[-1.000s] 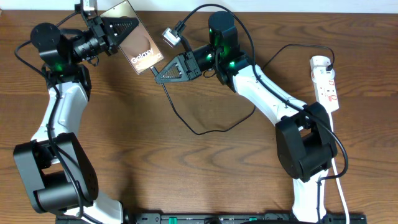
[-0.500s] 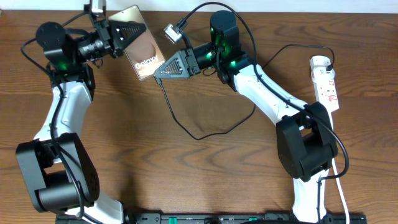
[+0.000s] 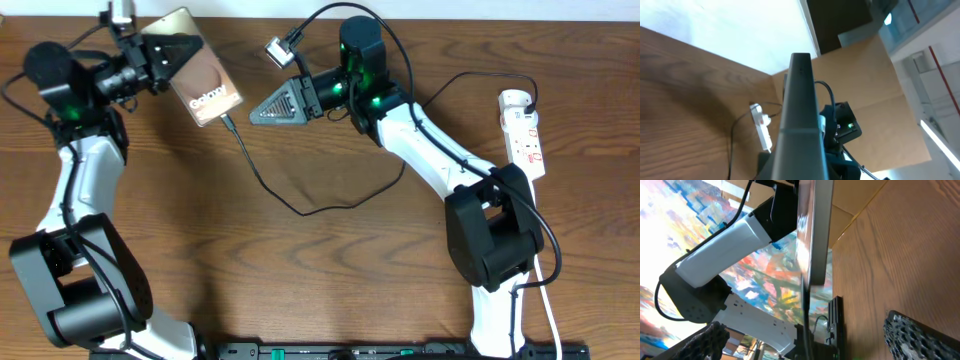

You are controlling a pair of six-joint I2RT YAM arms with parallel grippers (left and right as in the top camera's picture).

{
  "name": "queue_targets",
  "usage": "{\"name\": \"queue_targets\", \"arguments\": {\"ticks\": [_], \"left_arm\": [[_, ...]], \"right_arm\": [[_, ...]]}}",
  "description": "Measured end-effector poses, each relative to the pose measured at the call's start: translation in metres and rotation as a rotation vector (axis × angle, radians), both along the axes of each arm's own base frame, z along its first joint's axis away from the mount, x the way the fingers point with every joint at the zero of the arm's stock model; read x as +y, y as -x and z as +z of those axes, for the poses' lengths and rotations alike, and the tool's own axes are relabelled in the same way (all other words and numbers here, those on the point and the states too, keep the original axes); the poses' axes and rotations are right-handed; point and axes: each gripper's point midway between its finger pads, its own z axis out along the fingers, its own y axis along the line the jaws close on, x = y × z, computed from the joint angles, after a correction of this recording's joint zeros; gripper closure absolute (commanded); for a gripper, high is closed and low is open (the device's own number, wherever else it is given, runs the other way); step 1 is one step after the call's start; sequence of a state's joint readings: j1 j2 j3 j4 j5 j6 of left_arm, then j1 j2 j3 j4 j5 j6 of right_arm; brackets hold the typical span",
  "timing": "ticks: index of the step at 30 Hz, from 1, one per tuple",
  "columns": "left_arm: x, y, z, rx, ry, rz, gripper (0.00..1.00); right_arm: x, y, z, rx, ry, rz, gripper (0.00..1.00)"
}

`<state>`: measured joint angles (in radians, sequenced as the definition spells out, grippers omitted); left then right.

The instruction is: Plug charger to phone and switch on socket

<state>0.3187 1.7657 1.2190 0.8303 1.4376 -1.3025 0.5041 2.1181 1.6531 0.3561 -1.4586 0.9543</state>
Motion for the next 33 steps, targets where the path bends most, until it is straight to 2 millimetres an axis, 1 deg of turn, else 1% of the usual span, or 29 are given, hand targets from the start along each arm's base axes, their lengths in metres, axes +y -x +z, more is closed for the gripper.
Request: {"name": "queue_targets", "arguments": {"ticks": [3, 5, 6, 7, 9, 11, 14, 15, 16, 17, 18, 21, 23, 24, 28, 30, 31, 33], "left_arm": [[0.019, -0.004, -0.014, 0.099, 0.028, 0.047, 0.93], [0.033, -0.006, -0.033, 0.209, 0.058, 0.092, 0.93], [0.040, -0.006, -0.045, 0.275, 0.072, 0.118, 0.93], [0.045, -0.005, -0.054, 0.319, 0.080, 0.140, 0.93], [0.053, -0.002, -0.079, 0.426, 0.082, 0.189, 0.93], [0.054, 0.004, -0.103, 0.509, 0.057, 0.225, 0.93], [0.052, 0.016, -0.137, 0.606, -0.029, 0.261, 0.93], [0.051, 0.019, -0.141, 0.615, -0.043, 0.263, 0.93], [0.050, 0.026, -0.154, 0.653, -0.092, 0.274, 0.93], [0.050, 0.032, -0.163, 0.675, -0.131, 0.278, 0.93], [0.051, 0.036, -0.171, 0.687, -0.175, 0.284, 0.93], [0.054, 0.044, -0.184, 0.689, -0.261, 0.287, 0.93], [0.056, 0.049, -0.190, 0.688, -0.311, 0.287, 0.93], [0.057, 0.050, -0.192, 0.684, -0.327, 0.285, 0.93], [0.057, 0.060, -0.200, 0.700, -0.382, 0.268, 0.93], [0.058, 0.066, -0.206, 0.721, -0.419, 0.263, 0.93], [0.059, 0.070, -0.209, 0.729, -0.444, 0.259, 0.92], [0.061, 0.074, -0.213, 0.728, -0.478, 0.250, 0.93]], "right_arm": [[-0.002, -0.002, 0.000, 0.000, 0.000, -0.006, 0.01], [-0.003, -0.003, 0.000, 0.000, 0.000, -0.009, 0.01], [-0.003, -0.004, 0.000, 0.000, 0.000, -0.010, 0.01], [-0.003, -0.004, 0.000, -0.001, 0.000, -0.010, 0.01], [-0.004, -0.004, 0.000, 0.003, 0.002, -0.011, 0.01], [-0.004, -0.006, -0.002, 0.013, 0.009, -0.022, 0.01], [-0.004, -0.011, -0.009, 0.046, 0.035, -0.052, 0.01], [-0.005, -0.013, -0.012, 0.057, 0.045, -0.063, 0.01], [-0.007, -0.016, -0.016, 0.073, 0.060, -0.077, 0.01], [-0.008, -0.018, -0.020, 0.089, 0.076, -0.093, 0.01], [-0.010, -0.021, -0.027, 0.107, 0.096, -0.112, 0.01], [-0.020, -0.031, -0.047, 0.158, 0.169, -0.179, 0.01], [-0.029, -0.038, -0.060, 0.186, 0.217, -0.225, 0.01], [-0.037, -0.044, -0.070, 0.194, 0.254, -0.264, 0.01], [-0.067, -0.055, -0.106, 0.251, 0.409, -0.374, 0.01], [-0.089, -0.060, -0.127, 0.271, 0.510, -0.435, 0.01], [-0.104, -0.063, -0.140, 0.282, 0.577, -0.476, 0.01], [-0.127, -0.066, -0.155, 0.292, 0.668, -0.525, 0.01]]}}
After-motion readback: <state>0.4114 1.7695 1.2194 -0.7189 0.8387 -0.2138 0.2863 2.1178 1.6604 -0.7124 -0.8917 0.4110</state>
